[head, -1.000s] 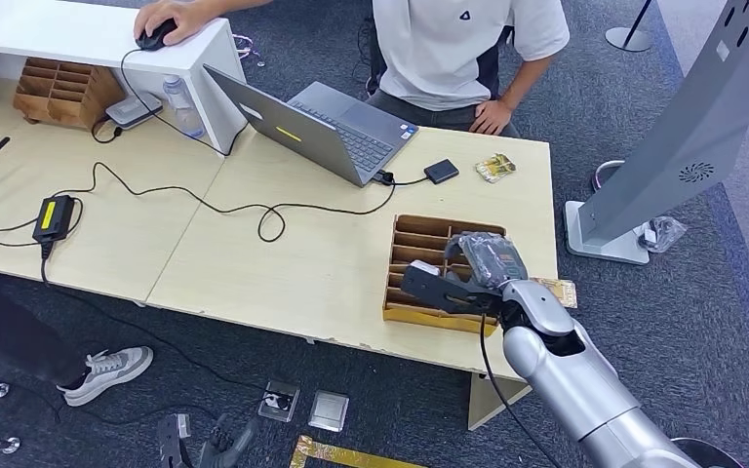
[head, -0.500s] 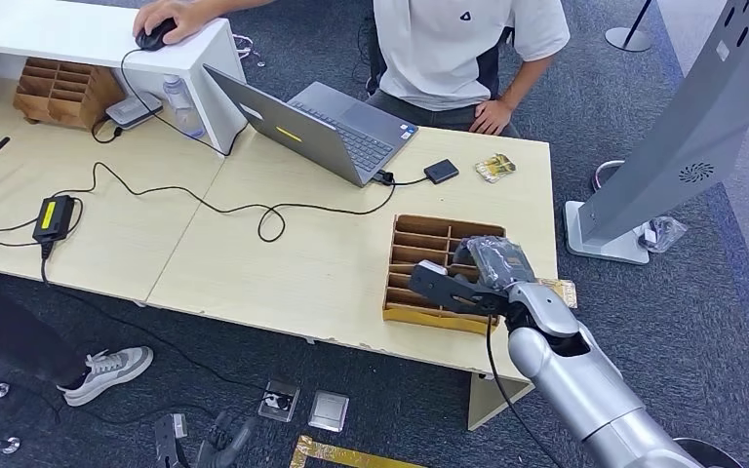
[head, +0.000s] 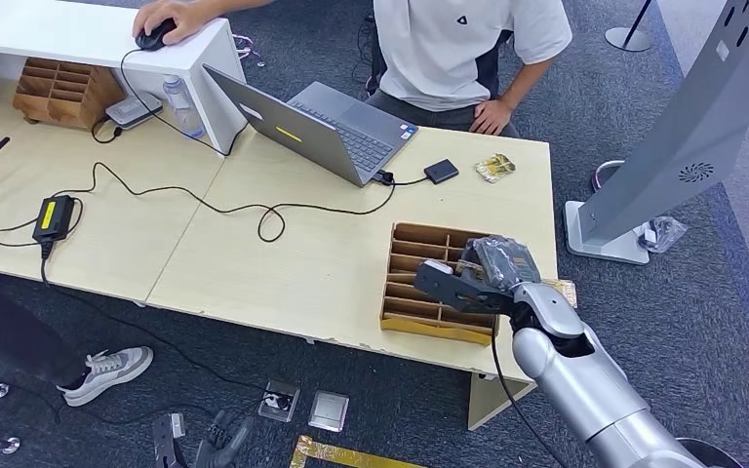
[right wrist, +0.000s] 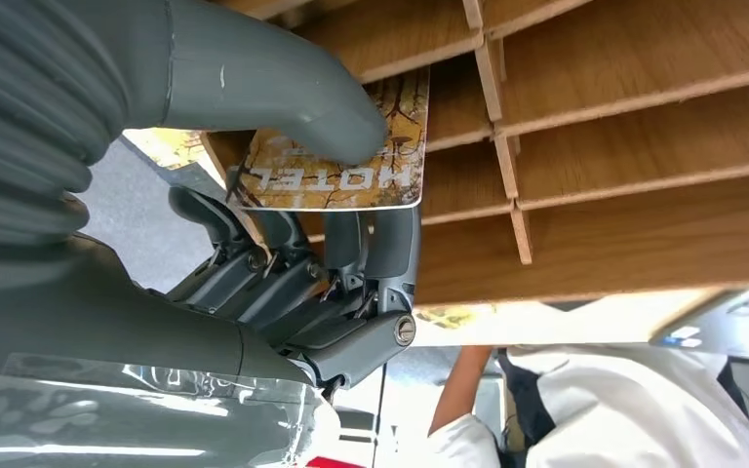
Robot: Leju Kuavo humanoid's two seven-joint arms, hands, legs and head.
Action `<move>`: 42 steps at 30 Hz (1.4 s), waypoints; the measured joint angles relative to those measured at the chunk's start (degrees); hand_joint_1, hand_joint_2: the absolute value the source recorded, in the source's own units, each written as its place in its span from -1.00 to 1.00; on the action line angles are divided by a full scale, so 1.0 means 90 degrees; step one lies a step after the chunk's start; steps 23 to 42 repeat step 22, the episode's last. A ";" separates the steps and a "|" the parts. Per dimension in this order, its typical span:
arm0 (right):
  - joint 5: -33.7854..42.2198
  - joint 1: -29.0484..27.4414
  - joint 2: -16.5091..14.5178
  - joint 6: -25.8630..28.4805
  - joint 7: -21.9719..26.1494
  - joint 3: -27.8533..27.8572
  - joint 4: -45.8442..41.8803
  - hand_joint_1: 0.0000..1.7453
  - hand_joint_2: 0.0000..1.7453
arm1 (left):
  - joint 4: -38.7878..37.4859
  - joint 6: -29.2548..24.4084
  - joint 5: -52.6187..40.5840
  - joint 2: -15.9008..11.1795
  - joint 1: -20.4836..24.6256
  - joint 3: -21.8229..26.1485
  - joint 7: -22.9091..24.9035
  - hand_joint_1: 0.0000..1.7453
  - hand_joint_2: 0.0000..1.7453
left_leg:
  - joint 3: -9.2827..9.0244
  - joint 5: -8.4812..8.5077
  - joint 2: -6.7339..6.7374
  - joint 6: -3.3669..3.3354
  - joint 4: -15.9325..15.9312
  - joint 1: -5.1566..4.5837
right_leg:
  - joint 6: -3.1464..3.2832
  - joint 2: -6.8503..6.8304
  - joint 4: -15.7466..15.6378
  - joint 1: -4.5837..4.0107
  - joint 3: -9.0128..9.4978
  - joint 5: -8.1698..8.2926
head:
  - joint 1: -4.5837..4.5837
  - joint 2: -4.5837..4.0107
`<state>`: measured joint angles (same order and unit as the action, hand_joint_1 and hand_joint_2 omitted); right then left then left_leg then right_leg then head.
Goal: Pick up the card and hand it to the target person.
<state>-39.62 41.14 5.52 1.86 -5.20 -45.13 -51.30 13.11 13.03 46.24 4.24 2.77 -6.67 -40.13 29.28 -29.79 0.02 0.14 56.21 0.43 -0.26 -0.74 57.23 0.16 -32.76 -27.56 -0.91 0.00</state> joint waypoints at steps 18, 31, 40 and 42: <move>-0.0249 -0.0080 0.0023 0.1145 0.0137 0.0148 -0.0583 1.00 1.00 | 0.0000 -0.0138 -0.0128 -0.0018 -0.0012 0.0022 0.0000 -1.00 1.00 | 0.0000 0.0000 0.0000 0.0000 0.0000 0.0000 | 0.0000 0.0000 0.0000 0.0000 0.0000 0.0000 | 0.0002 0.0000; -0.0265 -0.0080 0.0030 0.1314 0.0164 0.0190 -0.0699 1.00 1.00 | 0.0002 -0.0178 -0.0209 -0.0019 -0.0018 0.0031 0.0000 -1.00 1.00 | 0.0000 0.0000 0.0000 0.0000 0.0000 0.0000 | 0.0000 0.0000 0.0000 0.0000 0.0000 0.0000 | 0.0002 0.0000; -0.0265 -0.0080 0.0030 0.1314 0.0164 0.0190 -0.0699 1.00 1.00 | 0.0002 -0.0178 -0.0209 -0.0019 -0.0018 0.0031 0.0000 -1.00 1.00 | 0.0000 0.0000 0.0000 0.0000 0.0000 0.0000 | 0.0000 0.0000 0.0000 0.0000 0.0000 0.0000 | 0.0002 0.0000; -0.0265 -0.0080 0.0030 0.1314 0.0164 0.0190 -0.0699 1.00 1.00 | 0.0002 -0.0178 -0.0209 -0.0019 -0.0018 0.0031 0.0000 -1.00 1.00 | 0.0000 0.0000 0.0000 0.0000 0.0000 0.0000 | 0.0000 0.0000 0.0000 0.0000 0.0000 0.0000 | 0.0002 0.0000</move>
